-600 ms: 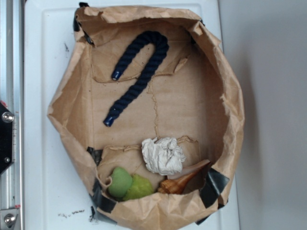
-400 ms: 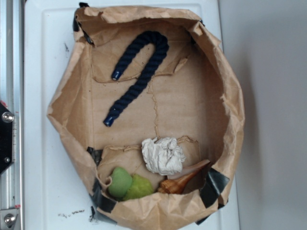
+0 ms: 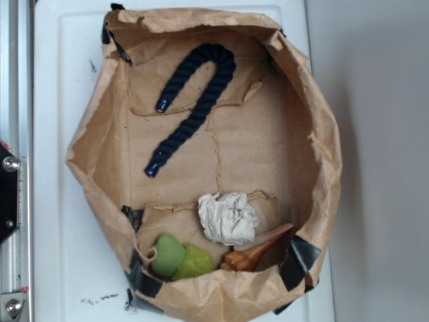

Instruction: Grab the blue rope.

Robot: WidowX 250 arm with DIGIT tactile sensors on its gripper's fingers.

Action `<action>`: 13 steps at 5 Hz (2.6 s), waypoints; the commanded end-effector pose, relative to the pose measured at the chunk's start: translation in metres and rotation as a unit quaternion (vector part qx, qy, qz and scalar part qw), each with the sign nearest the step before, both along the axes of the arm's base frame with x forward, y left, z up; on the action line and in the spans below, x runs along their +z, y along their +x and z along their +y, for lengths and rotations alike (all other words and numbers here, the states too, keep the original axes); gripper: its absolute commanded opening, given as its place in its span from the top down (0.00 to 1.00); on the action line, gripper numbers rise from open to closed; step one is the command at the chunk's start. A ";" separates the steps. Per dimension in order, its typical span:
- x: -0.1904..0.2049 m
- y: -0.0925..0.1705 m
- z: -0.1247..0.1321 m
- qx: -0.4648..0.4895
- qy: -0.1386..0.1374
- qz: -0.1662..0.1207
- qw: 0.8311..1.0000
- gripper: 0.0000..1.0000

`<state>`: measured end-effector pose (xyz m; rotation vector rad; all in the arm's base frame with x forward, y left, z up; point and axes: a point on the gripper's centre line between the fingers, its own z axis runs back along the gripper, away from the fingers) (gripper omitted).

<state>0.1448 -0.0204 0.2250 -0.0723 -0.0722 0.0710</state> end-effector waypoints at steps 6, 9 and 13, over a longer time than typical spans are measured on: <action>-0.030 0.106 0.060 0.095 -0.017 -0.090 0.991 0.00; -0.050 0.087 0.055 0.225 -0.016 -0.088 0.970 0.00; -0.090 0.142 0.055 0.313 0.025 -0.089 0.945 0.00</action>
